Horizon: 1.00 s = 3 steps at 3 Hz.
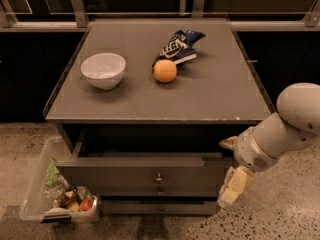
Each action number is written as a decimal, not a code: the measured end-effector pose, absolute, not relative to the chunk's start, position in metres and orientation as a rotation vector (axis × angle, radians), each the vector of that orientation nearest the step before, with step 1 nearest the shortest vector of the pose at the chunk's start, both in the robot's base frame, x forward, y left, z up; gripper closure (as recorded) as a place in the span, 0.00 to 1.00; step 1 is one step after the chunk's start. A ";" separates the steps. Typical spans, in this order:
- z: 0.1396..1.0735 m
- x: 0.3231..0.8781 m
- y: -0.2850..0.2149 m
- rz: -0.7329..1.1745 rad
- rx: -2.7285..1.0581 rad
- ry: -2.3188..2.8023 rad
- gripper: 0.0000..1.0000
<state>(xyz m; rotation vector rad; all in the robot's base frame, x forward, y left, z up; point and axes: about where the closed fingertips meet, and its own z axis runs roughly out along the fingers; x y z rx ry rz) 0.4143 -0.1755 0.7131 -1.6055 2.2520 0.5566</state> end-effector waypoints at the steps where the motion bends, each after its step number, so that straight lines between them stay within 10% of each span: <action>1: 0.713 0.414 -0.175 0.557 -1.605 2.252 0.00; 3: 0.675 0.408 -0.179 0.646 -1.573 2.277 0.00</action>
Offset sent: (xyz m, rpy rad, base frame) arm -0.0079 -0.0060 -0.0451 0.0590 0.0588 -0.0302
